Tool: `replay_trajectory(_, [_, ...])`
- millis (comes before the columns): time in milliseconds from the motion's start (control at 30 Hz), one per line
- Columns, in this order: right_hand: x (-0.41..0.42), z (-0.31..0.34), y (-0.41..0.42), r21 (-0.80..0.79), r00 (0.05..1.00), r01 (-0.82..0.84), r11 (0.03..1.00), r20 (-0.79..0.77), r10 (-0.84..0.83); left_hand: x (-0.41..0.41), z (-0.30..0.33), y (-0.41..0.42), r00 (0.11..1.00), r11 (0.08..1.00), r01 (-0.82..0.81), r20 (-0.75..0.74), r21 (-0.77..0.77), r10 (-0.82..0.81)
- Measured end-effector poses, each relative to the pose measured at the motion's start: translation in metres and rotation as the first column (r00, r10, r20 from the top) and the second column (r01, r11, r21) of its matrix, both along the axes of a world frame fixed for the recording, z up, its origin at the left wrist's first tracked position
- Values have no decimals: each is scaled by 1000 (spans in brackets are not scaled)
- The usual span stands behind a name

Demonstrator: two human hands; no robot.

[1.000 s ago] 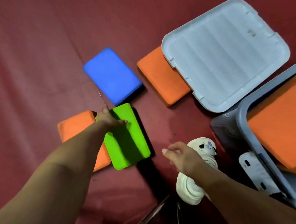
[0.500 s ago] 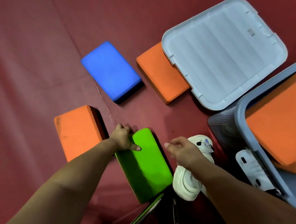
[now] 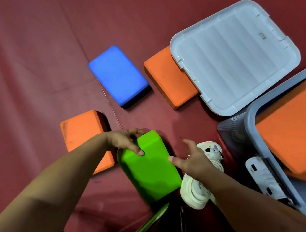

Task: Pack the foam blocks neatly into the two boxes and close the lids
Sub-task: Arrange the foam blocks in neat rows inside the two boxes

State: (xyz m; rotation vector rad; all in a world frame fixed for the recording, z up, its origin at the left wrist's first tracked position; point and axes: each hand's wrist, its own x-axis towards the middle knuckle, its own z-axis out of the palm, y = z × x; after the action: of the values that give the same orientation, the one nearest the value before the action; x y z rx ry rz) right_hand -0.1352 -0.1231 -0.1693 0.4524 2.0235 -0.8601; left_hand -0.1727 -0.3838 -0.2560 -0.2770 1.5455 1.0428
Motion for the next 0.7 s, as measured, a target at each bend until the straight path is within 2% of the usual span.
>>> replay_trajectory(67, [0, 2, 1, -12, 999, -41, 999, -22, 41, 1, 4, -12, 996, 995, -78, -27, 57, 80])
replay_trajectory(133, [-1, 4, 2, -35, 997, -73, 997, -9, 73, 5, 6, -23, 980, 985, -174, -96, 7, 174])
replay_trajectory(167, [0, 6, 3, -45, 996, -90, 995, 13, 90, 8, 8, -25, 977, 982, -187, -111, -12, 185])
replay_trajectory(267, [5, 7, 0, -90, 987, -138, 986, 68, 144, 26, 11, -10, 990, 993, -110, -81, 53, 114])
replay_trajectory(300, [8, 3, -1, -88, 983, -158, 983, 80, 165, 32, 14, 1, 989, 989, -129, -69, 70, 134])
replay_trajectory(433, [17, -15, -4, -131, 979, -84, 988, 176, 107, 43, 20, 29, 931, 929, -359, 107, 93, 349])
replay_trajectory(533, [12, 8, -25, -274, 922, 231, 934, 367, -120, 39, 30, 36, 873, 911, -405, 332, 81, 358])
replay_trajectory(567, [10, 10, -30, -293, 905, 300, 908, 389, -173, 36, 35, 39, 856, 903, -416, 381, 109, 348])
replay_trajectory(633, [6, 19, -41, -284, 915, 328, 901, 335, -227, 30, 46, 45, 829, 861, -472, 428, 191, 360])
replay_trajectory(700, [8, 27, -49, -209, 969, 218, 953, 164, -186, 27, 52, 46, 768, 769, -587, 475, 254, 430])
